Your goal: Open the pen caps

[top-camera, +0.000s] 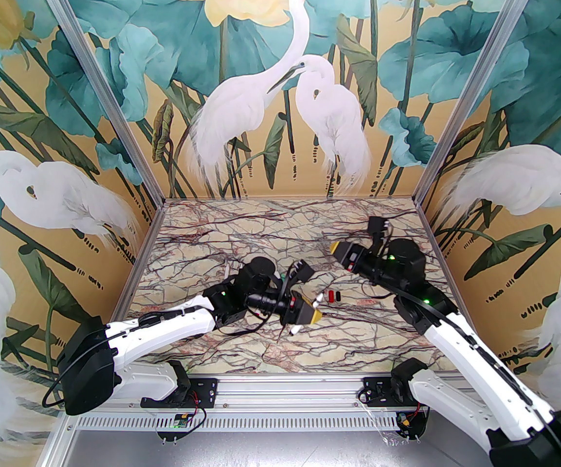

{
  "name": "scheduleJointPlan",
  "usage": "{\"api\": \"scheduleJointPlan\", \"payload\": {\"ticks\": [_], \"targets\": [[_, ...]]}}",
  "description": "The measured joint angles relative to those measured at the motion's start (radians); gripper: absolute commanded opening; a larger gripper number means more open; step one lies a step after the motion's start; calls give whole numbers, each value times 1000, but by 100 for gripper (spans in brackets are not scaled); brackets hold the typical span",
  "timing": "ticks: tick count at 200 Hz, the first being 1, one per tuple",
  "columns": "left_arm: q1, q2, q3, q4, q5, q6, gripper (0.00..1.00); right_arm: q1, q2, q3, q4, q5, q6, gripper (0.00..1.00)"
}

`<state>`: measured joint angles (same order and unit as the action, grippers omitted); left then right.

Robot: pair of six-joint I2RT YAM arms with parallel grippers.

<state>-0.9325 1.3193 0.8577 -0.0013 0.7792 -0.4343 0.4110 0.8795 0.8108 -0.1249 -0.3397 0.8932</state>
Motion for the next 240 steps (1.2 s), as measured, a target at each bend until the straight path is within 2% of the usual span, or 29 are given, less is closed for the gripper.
{"api": "scheduleJointPlan", "payload": {"ticks": [33,67,119,151,240], "targets": [[0,-1,0,-13,4,1,6,-12,2,7,-12,0,-38,13],[21,-52,-10,-35,-96,0,6,-24,34,56,-181,28,-146,14],[143,-216,-93,-34,-217,-23,6,-51,174,116,-465,66,-327,16],[188,-278,-126,-43,-254,-39,6,-58,285,128,-569,126,-407,17],[209,-329,-180,-58,-294,-72,7,-119,496,128,-578,160,-503,18]]}}
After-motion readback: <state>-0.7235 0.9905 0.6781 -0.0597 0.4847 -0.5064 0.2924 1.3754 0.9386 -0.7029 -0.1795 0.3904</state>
